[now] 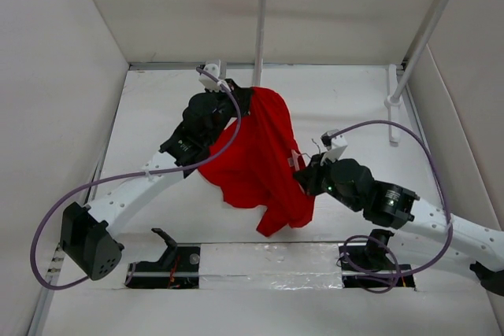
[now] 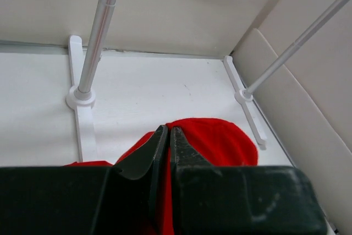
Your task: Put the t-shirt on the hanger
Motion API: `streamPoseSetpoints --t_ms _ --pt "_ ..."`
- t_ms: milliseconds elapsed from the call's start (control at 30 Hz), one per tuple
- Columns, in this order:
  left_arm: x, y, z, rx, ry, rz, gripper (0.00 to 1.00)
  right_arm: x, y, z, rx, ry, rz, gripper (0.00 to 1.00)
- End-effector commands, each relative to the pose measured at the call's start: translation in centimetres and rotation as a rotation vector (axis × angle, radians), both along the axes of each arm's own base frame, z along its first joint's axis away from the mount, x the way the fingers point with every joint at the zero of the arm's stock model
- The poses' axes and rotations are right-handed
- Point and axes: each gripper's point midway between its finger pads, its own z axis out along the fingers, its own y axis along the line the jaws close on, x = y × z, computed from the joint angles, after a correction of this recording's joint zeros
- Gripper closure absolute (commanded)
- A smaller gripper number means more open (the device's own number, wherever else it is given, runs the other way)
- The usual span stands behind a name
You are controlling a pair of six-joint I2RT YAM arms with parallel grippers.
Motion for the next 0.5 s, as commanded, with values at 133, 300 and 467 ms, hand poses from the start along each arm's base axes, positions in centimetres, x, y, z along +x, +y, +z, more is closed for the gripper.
streamPoseSetpoints --t_ms 133,300,467 --pt "0.3 1.8 10.4 -0.119 -0.161 0.044 1.00 -3.4 -2.4 9.7 0.019 -0.065 0.091 1.00" --pt "-3.1 3.3 18.9 -0.209 -0.268 -0.002 1.00 -4.4 -2.0 17.3 0.034 -0.108 0.126 1.00" --pt "-3.1 4.3 16.6 -0.178 -0.230 0.041 1.00 -4.4 0.4 10.0 -0.036 -0.013 0.147 1.00"
